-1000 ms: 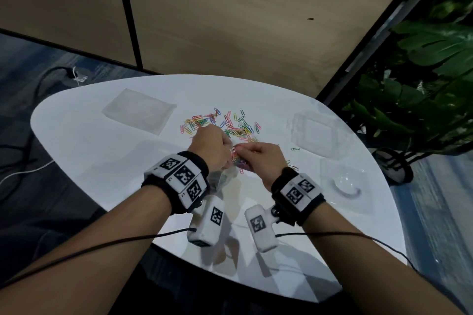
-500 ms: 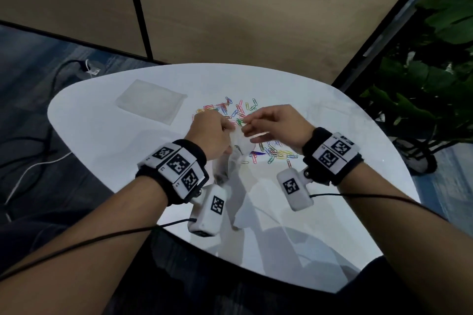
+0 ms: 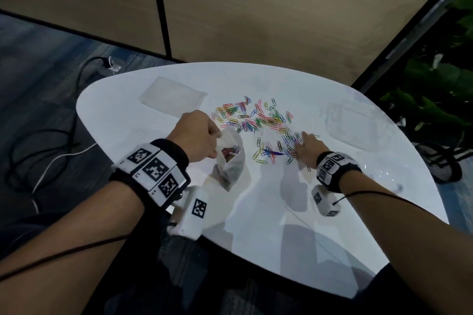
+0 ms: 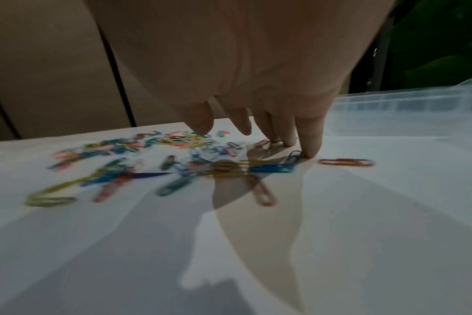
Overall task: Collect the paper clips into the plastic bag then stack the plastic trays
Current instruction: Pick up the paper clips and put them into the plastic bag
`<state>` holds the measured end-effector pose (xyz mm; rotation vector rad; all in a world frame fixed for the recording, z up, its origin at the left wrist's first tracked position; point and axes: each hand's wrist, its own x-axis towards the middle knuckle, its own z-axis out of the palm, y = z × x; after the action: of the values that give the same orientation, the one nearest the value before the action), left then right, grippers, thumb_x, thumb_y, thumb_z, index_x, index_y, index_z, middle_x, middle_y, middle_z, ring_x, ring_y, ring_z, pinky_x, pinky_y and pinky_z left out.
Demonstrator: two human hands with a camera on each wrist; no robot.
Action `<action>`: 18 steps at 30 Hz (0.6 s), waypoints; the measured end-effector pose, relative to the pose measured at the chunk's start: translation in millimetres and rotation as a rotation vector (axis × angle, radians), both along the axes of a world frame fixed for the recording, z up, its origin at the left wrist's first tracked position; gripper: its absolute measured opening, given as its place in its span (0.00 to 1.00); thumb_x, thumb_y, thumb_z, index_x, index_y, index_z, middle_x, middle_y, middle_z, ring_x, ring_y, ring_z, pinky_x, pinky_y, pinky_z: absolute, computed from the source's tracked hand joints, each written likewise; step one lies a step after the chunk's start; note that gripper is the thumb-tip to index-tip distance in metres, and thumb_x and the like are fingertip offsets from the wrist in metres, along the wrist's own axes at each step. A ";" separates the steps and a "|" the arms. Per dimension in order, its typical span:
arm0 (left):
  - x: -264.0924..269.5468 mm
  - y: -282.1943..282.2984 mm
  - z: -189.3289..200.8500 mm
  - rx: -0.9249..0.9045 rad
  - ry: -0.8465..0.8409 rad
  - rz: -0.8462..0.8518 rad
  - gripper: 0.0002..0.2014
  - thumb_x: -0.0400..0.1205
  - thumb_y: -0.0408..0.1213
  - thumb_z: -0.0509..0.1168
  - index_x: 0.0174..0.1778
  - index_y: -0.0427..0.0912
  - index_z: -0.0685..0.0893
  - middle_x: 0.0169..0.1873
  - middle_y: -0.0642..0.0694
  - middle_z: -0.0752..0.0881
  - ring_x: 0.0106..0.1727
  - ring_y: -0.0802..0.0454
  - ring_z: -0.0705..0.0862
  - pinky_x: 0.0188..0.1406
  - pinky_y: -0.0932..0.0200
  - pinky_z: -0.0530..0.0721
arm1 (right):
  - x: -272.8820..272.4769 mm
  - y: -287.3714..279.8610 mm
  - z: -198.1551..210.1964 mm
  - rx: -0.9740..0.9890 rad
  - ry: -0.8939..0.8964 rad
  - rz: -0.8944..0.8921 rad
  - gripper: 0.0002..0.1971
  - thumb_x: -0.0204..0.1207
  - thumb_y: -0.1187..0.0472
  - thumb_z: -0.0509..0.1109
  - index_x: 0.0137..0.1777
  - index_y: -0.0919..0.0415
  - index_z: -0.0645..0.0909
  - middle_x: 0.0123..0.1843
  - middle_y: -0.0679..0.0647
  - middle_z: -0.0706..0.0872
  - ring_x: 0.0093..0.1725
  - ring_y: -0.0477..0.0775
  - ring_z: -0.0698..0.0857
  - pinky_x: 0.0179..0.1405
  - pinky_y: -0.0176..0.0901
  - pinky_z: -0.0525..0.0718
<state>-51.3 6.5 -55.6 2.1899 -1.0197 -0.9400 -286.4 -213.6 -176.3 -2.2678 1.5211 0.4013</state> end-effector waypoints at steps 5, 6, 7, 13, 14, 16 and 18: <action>6.7 5.5 -0.3 -0.042 0.013 0.030 0.10 0.85 0.27 0.63 0.53 0.32 0.90 0.47 0.39 0.91 0.36 0.46 0.94 0.44 0.53 0.94 | 31.6 25.1 -1.9 -0.114 0.052 0.234 0.22 0.81 0.62 0.64 0.75 0.61 0.71 0.74 0.62 0.75 0.68 0.65 0.80 0.65 0.50 0.79; 6.7 5.6 0.0 -0.049 0.010 0.029 0.10 0.85 0.27 0.63 0.53 0.32 0.90 0.46 0.40 0.91 0.35 0.46 0.94 0.41 0.57 0.94 | 34.2 27.8 -3.8 -0.187 0.055 0.273 0.17 0.79 0.67 0.63 0.68 0.63 0.77 0.68 0.62 0.80 0.63 0.64 0.82 0.60 0.48 0.80; 6.6 5.8 0.3 -0.050 0.010 0.029 0.10 0.85 0.27 0.63 0.52 0.33 0.90 0.44 0.41 0.91 0.34 0.47 0.94 0.38 0.60 0.94 | 37.7 32.9 -0.9 -0.233 0.084 0.299 0.13 0.78 0.70 0.62 0.60 0.64 0.81 0.61 0.62 0.83 0.57 0.63 0.84 0.55 0.47 0.81; 2.8 2.4 0.4 -0.050 0.049 0.026 0.11 0.84 0.27 0.62 0.51 0.34 0.91 0.42 0.37 0.93 0.35 0.43 0.95 0.45 0.53 0.94 | 34.2 28.7 5.4 -0.258 0.094 0.286 0.10 0.74 0.74 0.67 0.48 0.63 0.88 0.48 0.60 0.88 0.46 0.60 0.88 0.47 0.43 0.87; 1.2 1.2 0.4 -0.050 0.051 0.025 0.10 0.84 0.27 0.62 0.51 0.34 0.91 0.41 0.37 0.93 0.35 0.43 0.95 0.44 0.54 0.94 | 31.6 25.3 4.5 -0.241 0.020 0.208 0.12 0.74 0.73 0.67 0.48 0.62 0.90 0.49 0.59 0.90 0.46 0.59 0.88 0.49 0.43 0.88; -2.3 -1.2 1.1 -0.044 0.055 0.021 0.11 0.85 0.27 0.62 0.50 0.35 0.91 0.39 0.38 0.93 0.35 0.44 0.95 0.41 0.58 0.93 | 25.4 18.5 5.6 -0.190 -0.153 0.007 0.12 0.74 0.71 0.68 0.46 0.58 0.92 0.48 0.55 0.92 0.48 0.57 0.89 0.54 0.41 0.88; -5.9 -3.5 2.0 -0.033 0.071 0.015 0.11 0.85 0.27 0.61 0.51 0.34 0.90 0.41 0.36 0.93 0.36 0.43 0.95 0.43 0.55 0.94 | 18.5 11.7 8.1 -0.080 -0.306 -0.197 0.08 0.71 0.67 0.74 0.42 0.56 0.94 0.43 0.53 0.93 0.48 0.53 0.90 0.57 0.41 0.87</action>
<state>-57.2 3.0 -53.6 2.1188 -0.9782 -0.9797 -268.0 -201.8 -168.2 -2.0934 1.5996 -0.0617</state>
